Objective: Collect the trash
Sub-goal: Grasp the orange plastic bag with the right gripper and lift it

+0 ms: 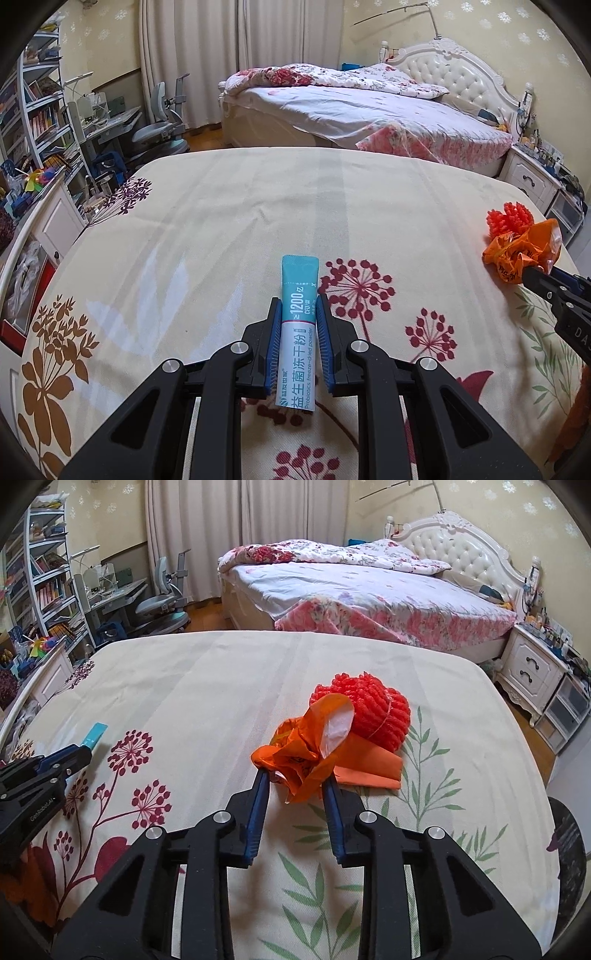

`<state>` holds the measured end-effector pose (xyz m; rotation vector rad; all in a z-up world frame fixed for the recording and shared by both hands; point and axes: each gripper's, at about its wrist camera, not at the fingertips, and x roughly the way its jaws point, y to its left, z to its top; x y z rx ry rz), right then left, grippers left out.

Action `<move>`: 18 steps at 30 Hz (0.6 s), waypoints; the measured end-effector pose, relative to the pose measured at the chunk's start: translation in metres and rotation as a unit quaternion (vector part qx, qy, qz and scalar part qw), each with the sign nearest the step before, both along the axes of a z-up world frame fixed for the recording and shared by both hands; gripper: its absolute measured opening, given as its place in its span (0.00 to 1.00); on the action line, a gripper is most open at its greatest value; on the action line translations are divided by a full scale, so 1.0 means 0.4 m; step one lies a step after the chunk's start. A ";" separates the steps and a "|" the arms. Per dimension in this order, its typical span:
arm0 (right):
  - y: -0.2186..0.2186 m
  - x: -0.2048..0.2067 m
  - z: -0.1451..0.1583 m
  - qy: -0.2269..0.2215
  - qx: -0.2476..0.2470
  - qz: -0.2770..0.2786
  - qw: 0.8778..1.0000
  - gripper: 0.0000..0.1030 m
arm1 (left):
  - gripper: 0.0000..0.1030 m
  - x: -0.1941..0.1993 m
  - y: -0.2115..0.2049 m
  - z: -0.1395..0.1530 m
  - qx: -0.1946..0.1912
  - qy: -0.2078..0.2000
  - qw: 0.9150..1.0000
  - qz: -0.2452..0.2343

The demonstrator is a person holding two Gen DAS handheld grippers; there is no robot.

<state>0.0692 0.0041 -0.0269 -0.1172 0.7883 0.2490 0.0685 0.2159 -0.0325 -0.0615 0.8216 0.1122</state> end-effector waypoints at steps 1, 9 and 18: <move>-0.005 -0.011 0.006 -0.003 0.000 0.001 1.000 0.27 | 0.19 -0.002 -0.004 0.001 0.000 -0.001 1.000 -0.002; -0.056 -0.068 0.033 -0.010 0.005 -0.010 1.000 0.21 | 0.19 -0.023 -0.061 0.015 -0.004 -0.008 1.000 -0.024; -0.131 -0.130 0.004 0.005 0.001 -0.029 1.000 0.22 | 0.19 -0.056 -0.091 0.023 -0.002 -0.014 0.999 -0.031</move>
